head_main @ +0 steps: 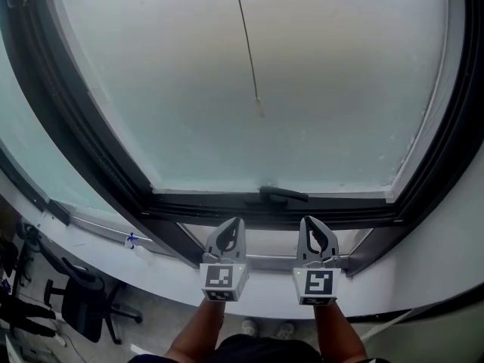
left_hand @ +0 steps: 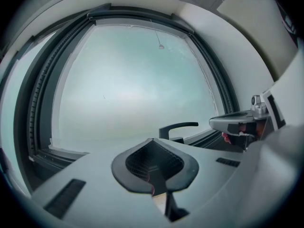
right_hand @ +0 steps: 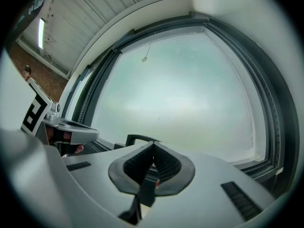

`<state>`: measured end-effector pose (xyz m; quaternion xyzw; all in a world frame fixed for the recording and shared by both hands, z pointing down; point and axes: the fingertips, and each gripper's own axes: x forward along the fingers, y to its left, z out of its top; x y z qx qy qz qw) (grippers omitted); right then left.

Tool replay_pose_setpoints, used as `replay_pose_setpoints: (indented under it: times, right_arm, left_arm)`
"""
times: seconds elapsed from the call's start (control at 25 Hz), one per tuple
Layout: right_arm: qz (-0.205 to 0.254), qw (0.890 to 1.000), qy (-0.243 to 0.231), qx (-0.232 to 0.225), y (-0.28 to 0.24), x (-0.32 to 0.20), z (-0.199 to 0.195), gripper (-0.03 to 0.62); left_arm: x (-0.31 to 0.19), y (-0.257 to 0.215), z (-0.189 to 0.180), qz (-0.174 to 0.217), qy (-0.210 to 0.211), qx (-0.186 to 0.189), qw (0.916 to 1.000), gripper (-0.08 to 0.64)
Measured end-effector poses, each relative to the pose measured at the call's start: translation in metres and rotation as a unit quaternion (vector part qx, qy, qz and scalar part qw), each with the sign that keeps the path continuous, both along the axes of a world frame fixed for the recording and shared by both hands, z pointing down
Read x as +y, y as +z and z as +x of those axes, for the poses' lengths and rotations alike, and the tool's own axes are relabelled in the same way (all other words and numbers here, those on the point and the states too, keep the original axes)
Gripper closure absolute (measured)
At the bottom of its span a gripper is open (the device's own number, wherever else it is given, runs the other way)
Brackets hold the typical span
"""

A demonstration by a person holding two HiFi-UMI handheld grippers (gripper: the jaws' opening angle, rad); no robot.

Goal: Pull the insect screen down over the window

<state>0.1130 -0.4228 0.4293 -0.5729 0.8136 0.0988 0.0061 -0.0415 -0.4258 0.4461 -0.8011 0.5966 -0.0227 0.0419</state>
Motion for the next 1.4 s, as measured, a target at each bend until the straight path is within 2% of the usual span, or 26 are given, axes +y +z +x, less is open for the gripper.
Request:
replay_pose_setpoints:
  times: [0.24,0.36,0.6,0.76,1.04,1.16,1.4]
  right_arm:
    - [0.028,1.000,0.007,-0.005,-0.024,-0.003,-0.012,0.597]
    - [0.050,0.999,0.009,0.007,-0.045,-0.011,-0.019,0.597]
    - [0.112,0.993,0.019,0.020,-0.095,-0.016,-0.034,0.597]
    - [0.136,0.990,0.031,0.006,-0.127,-0.017,-0.037,0.597]
    - [0.207,0.978,0.036,0.012,-0.198,-0.017,-0.041,0.596]
    - [0.234,0.971,0.043,0.013,-0.224,-0.013,-0.039,0.597]
    - [0.252,0.965,0.064,0.028,-0.268,-0.018,-0.027,0.597]
  left_arm:
    - [-0.007,-0.023,-0.013,0.024,0.007,-0.008,0.9996,0.565]
    - [-0.017,-0.042,-0.014,0.052,0.011,-0.016,0.9985,0.565]
    - [-0.029,-0.092,-0.019,0.113,0.027,-0.005,0.9932,0.565]
    - [-0.035,-0.132,-0.026,0.164,0.026,-0.025,0.9858,0.565]
    - [-0.040,-0.191,-0.026,0.217,0.037,-0.007,0.9755,0.565]
    - [-0.036,-0.222,-0.020,0.249,0.046,-0.009,0.9673,0.565]
    - [-0.032,-0.289,-0.033,0.294,0.020,0.014,0.9554,0.565]
